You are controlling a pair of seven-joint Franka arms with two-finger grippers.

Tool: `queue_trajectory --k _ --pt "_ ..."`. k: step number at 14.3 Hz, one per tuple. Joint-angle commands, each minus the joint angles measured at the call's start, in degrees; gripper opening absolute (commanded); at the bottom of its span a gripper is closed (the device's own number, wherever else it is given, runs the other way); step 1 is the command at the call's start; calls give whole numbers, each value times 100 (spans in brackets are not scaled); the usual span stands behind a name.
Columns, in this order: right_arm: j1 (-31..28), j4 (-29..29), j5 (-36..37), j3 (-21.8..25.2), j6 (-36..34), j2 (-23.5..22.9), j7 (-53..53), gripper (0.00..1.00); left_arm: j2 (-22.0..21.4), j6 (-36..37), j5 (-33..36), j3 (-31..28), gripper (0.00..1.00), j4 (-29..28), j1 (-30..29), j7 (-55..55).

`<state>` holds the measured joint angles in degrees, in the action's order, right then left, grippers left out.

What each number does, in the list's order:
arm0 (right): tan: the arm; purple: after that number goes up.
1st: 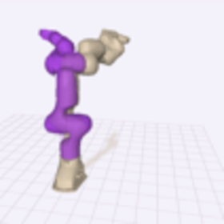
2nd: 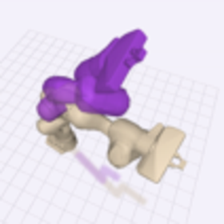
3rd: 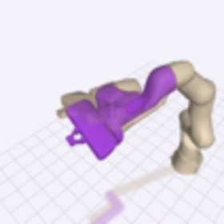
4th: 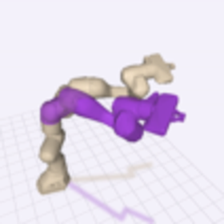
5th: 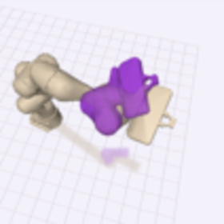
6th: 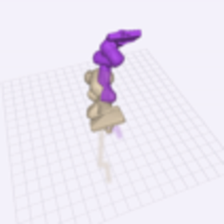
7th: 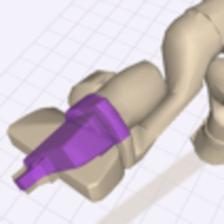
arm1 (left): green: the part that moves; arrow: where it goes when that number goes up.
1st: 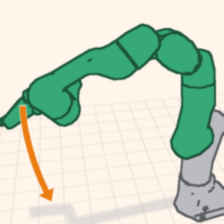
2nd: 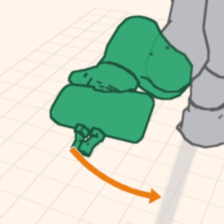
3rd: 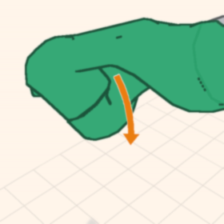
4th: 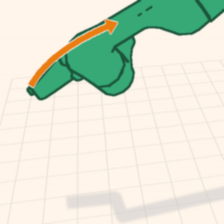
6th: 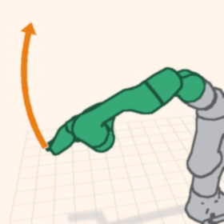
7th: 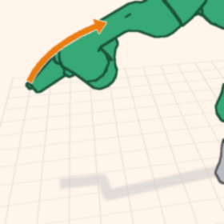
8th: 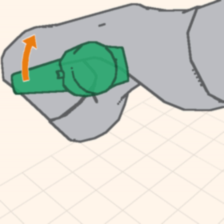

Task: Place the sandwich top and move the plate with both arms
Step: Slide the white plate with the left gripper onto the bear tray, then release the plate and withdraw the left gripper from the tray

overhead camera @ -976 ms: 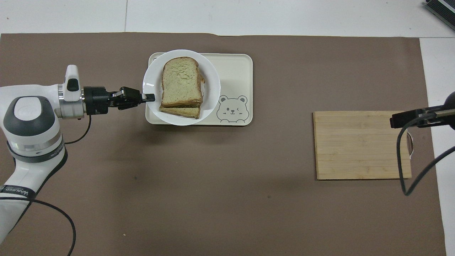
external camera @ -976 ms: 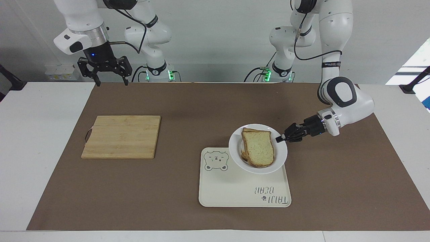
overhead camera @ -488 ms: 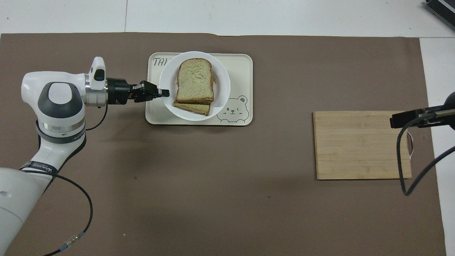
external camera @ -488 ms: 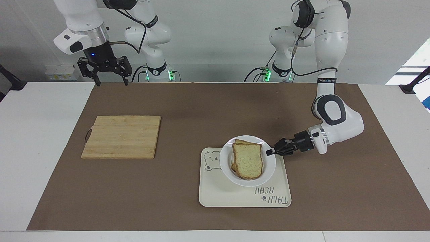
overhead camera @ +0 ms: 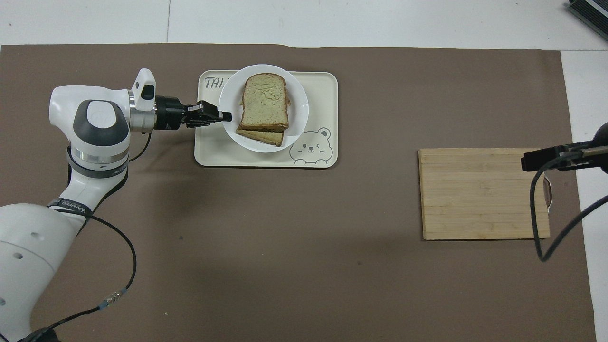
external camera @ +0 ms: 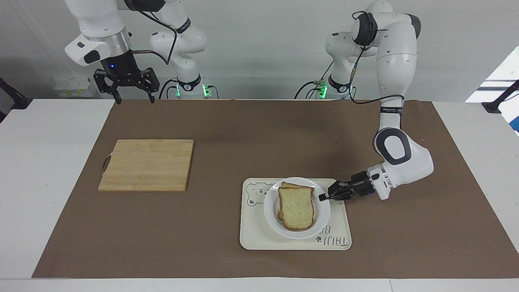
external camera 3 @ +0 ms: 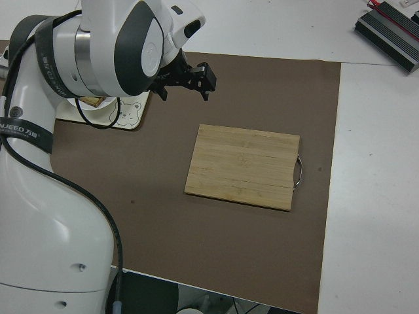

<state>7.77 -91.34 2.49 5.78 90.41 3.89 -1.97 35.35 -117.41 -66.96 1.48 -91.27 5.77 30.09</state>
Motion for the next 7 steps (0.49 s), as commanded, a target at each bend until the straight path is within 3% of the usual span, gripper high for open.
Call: queue_trajectory --k 1,7 --pt "-92 -121 15 -42 3 112 -146 100 95 -54 252 19 0 250 21 -170" --pt "-92 -121 15 -42 12 112 -146 100 16 -107 859 -7 2 4 118 -188"
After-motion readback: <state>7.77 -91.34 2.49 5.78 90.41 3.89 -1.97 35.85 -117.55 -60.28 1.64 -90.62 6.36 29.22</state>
